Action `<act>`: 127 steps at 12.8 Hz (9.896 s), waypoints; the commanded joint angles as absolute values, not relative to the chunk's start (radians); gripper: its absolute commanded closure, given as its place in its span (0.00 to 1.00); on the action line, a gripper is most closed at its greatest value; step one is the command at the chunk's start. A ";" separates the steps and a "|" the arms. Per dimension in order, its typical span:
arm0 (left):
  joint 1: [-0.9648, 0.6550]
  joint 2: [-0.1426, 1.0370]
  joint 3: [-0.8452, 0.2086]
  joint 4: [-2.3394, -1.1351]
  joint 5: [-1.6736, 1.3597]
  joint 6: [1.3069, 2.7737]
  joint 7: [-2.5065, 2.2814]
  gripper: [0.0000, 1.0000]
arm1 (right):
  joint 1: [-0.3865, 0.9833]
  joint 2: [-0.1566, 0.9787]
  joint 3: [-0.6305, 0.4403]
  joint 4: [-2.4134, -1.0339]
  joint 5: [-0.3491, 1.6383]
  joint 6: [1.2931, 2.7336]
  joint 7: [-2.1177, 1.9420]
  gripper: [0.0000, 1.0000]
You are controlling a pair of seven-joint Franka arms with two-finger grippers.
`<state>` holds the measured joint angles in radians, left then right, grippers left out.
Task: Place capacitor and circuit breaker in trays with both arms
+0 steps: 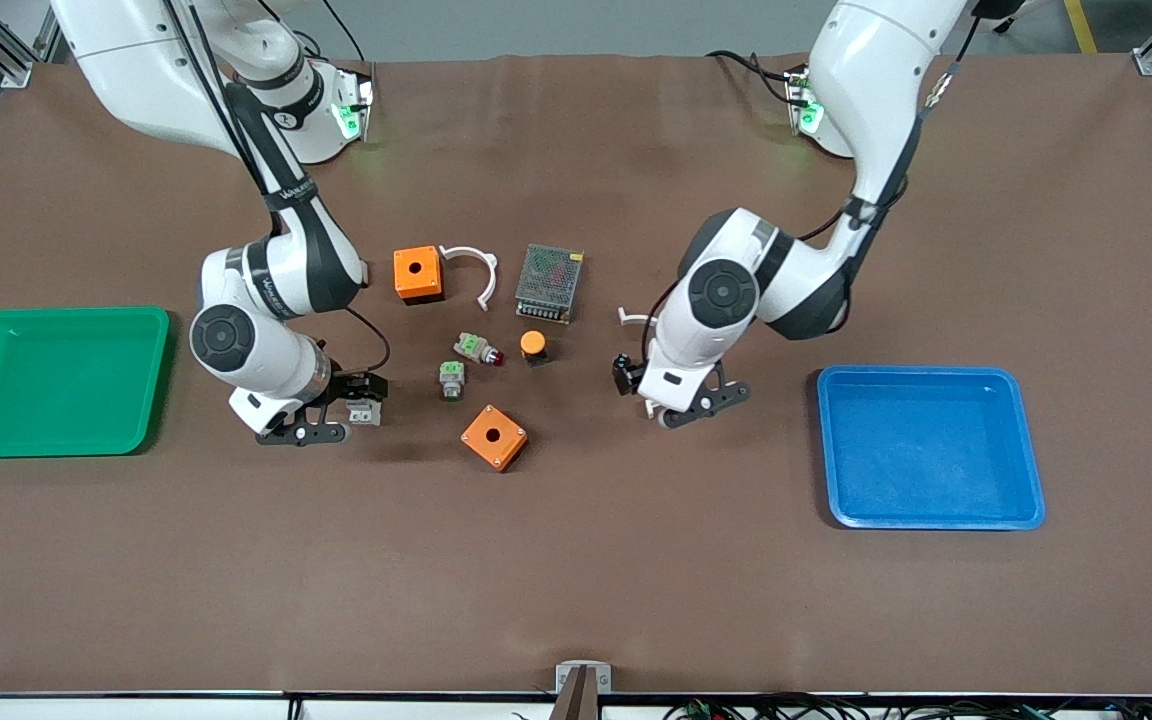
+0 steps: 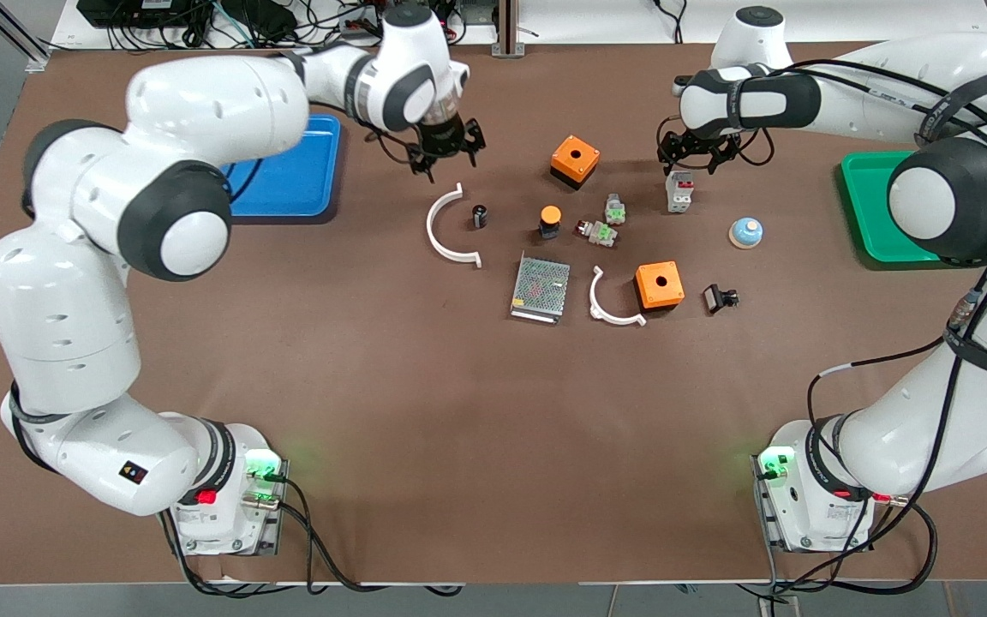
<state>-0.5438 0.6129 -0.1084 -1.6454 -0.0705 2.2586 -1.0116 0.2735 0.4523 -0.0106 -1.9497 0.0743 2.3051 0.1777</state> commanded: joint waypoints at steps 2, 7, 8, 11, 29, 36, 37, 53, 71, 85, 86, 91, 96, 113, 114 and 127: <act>-0.598 0.660 -0.100 -1.634 -0.069 2.319 -1.187 0.09 | 0.301 0.462 -0.017 -1.960 0.095 2.313 0.186 0.00; -0.618 0.675 -0.100 -1.664 -0.069 2.319 -1.213 0.25 | 0.299 0.476 -0.017 -1.962 0.095 2.332 0.184 0.12; -0.624 0.684 -0.100 -1.661 -0.069 2.319 -1.218 0.28 | 0.299 0.479 -0.017 -1.960 0.095 2.332 0.184 0.16; -0.629 0.695 -0.100 -1.661 -0.069 2.319 -1.218 0.32 | 0.299 0.483 -0.018 -1.960 0.095 2.333 0.184 0.36; -0.614 0.620 -0.069 -1.621 -0.069 2.329 -1.218 0.99 | -0.099 0.317 -0.026 -1.686 0.075 1.754 -0.044 0.91; -0.436 0.505 -0.046 -1.621 -0.061 2.324 -1.065 0.99 | -0.415 0.469 -0.025 -1.562 -0.130 1.845 -0.236 0.91; -0.402 0.496 -0.045 -1.623 -0.061 2.324 -1.027 0.99 | -0.451 0.492 -0.025 -1.562 -0.130 1.903 -0.288 0.91; 0.073 0.535 -0.046 -1.755 -0.025 2.272 -0.235 0.97 | -0.604 0.693 -0.021 -1.586 -0.091 2.160 -0.561 0.88; 0.138 0.525 -0.066 -1.609 0.025 2.134 -0.074 0.00 | -0.218 0.149 -0.015 -1.367 -0.040 1.293 -0.177 0.02; 0.120 0.151 -0.182 -1.298 0.023 1.471 -0.084 0.00 | -0.031 0.041 -0.025 -1.479 0.045 1.422 0.094 0.00; 0.120 0.126 -0.189 -1.298 0.021 1.439 -0.081 0.00 | -0.032 0.043 -0.025 -1.465 0.041 1.422 0.094 0.00; 0.056 -0.029 -0.160 -1.489 0.009 1.429 -0.086 0.00 | -0.032 0.046 -0.026 -1.447 0.028 1.486 0.097 0.00; -0.003 -0.055 -0.087 -1.532 0.002 1.448 -0.087 0.00 | -0.040 0.046 -0.026 -1.433 0.029 1.488 0.101 0.00; -0.002 -0.034 -0.101 -1.525 -0.014 1.453 -0.083 0.00 | -0.058 0.046 -0.023 -1.417 0.037 1.489 0.104 0.00; -0.002 -0.032 -0.101 -1.525 -0.014 1.453 -0.084 0.00 | -0.058 0.046 -0.023 -1.417 0.035 1.489 0.104 0.00; -0.002 -0.025 -0.101 -1.503 -0.015 1.453 -0.084 0.00 | -0.057 0.046 -0.023 -1.417 0.035 1.493 0.101 0.00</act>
